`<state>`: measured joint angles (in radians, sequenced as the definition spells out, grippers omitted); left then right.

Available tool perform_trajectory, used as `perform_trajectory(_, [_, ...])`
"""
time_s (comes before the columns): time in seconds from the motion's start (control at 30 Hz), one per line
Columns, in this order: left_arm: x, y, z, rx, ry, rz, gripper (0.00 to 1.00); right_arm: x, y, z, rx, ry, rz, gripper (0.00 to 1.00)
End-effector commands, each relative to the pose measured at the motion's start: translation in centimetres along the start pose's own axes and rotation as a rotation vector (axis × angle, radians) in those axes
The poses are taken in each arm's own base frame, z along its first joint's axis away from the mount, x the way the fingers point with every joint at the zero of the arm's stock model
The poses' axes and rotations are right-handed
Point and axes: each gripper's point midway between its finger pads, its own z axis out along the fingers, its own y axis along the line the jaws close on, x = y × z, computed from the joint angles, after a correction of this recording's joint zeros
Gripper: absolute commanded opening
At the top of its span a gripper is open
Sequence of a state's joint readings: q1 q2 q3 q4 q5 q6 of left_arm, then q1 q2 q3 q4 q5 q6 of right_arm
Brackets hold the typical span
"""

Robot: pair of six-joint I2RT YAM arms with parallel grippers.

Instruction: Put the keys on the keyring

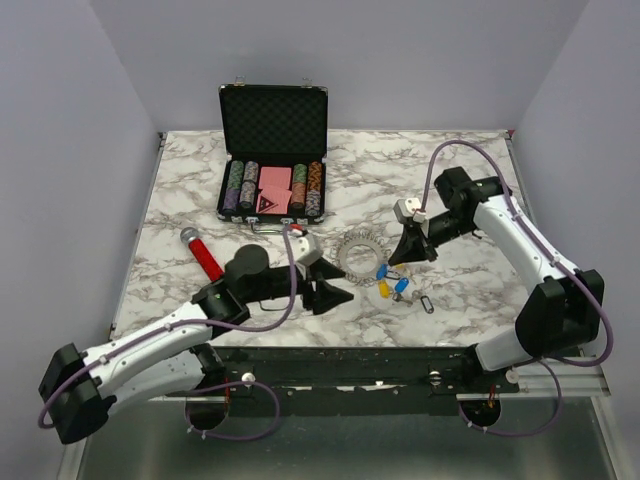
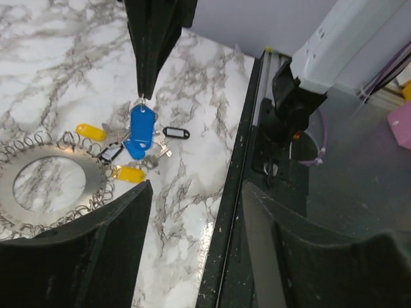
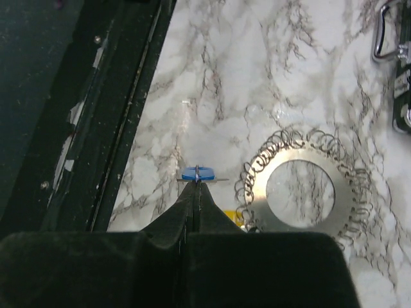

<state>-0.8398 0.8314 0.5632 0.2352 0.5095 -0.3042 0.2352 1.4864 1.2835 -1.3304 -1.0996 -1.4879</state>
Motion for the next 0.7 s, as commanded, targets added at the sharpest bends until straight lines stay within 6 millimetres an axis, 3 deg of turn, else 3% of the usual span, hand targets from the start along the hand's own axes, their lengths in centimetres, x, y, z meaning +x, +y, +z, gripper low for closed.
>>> perform_trajectory(0.0, [1.3, 0.8, 3.1, -0.063, 0.004, 0.117, 0.63, -2.0, 2.6, 2.0, -0.109, -0.133, 0.032, 0.01])
perform_trajectory(0.13, [2.2, 1.2, 4.7, -0.095, 0.001, 0.16, 0.55, -2.0, 3.3, 2.6, -0.131, -0.157, 0.01, 0.01])
perform_trajectory(0.27, [3.3, 1.7, 5.0, -0.1, -0.014, 0.206, 0.48, -1.7, 3.8, 2.9, -0.139, -0.165, -0.014, 0.01])
perform_trajectory(0.67, [5.2, -0.2, 5.6, 0.067, -0.081, 0.337, 0.45, -0.9, 5.0, 3.8, -0.159, -0.206, -0.094, 0.01])
